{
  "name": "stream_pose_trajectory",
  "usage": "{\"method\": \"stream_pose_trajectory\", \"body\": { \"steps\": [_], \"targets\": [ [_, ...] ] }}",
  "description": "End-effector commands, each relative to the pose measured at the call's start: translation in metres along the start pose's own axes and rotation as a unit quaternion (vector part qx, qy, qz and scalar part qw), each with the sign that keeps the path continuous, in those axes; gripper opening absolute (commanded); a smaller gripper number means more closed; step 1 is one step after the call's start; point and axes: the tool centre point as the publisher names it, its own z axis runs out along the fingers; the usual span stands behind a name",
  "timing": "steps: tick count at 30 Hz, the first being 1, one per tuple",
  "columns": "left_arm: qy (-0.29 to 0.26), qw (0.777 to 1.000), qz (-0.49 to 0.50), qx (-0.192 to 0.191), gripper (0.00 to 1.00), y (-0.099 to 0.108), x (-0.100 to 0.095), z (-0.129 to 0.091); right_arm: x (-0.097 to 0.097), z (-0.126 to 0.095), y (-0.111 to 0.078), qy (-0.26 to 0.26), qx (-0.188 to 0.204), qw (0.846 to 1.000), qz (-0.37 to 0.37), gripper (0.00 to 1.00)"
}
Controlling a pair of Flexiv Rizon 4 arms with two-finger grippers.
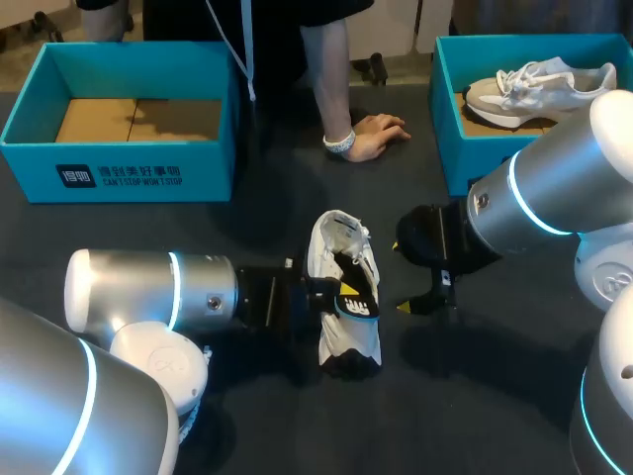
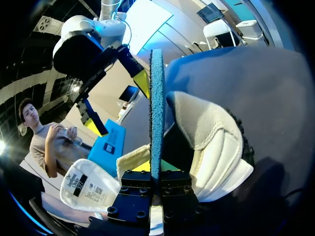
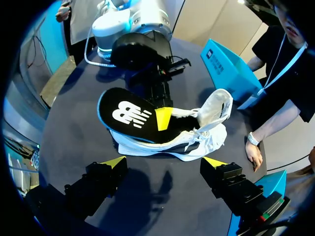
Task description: Take the shoe out of the shoebox, open the shoe tongue, remove and reinsert the insole, then place the shoe into the shoebox
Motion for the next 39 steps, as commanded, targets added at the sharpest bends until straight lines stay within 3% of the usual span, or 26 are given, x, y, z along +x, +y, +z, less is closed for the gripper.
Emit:
{"method": "stream_pose_trajectory", "body": {
  "steps": [1, 3, 4, 5, 15, 24, 26, 28, 39],
  "targets": [
    [-0.003, 1.0, 0.001, -0.005, 0.0, 0.006, 0.002, 0.002, 0.001, 0.0, 0.0, -0.001, -0.001, 1.0, 0.0, 1.0],
    [-0.005, 1.0, -0.001, -0.008, 0.0, 0.008, 0.002, 0.0, 0.001, 0.0, 0.0, -0.001, -0.001, 1.0, 0.0, 1.0],
    [-0.006, 1.0, -0.001, -0.009, 0.13, 0.007, 0.001, -0.002, 0.001, 0.0, 0.0, -0.001, -0.001, 1.0, 0.0, 1.0],
    [-0.007, 1.0, -0.002, -0.007, 0.34, 0.005, 0.001, -0.003, 0.001, 0.0, 0.0, -0.001, -0.001, 1.0, 0.0, 1.0],
    [-0.01, 1.0, 0.006, 0.009, 0.24, -0.016, -0.003, -0.016, 0.001, 0.0, 0.0, -0.001, -0.001, 1.0, 0.0, 1.0],
    [-0.007, 1.0, 0.008, 0.012, 0.23, -0.024, -0.001, -0.021, 0.001, 0.0, 0.0, -0.001, -0.001, 1.0, 0.0, 1.0],
    [-0.005, 1.0, 0.007, 0.012, 0.2, -0.025, -0.001, -0.018, 0.001, 0.0, 0.0, -0.001, -0.001, 1.0, 0.0, 1.0],
    [-0.004, 1.0, 0.007, 0.011, 0.0, -0.024, 0.0, -0.015, 0.001, 0.0, 0.0, -0.001, -0.001, 1.0, 0.0, 1.0],
    [-0.011, 1.0, 0.025, -0.005, 0.0, -0.005, -0.001, -0.002, 0.001, 0.0, 0.0, -0.001, -0.001, 1.0, 0.0, 1.0]
  ]
}}
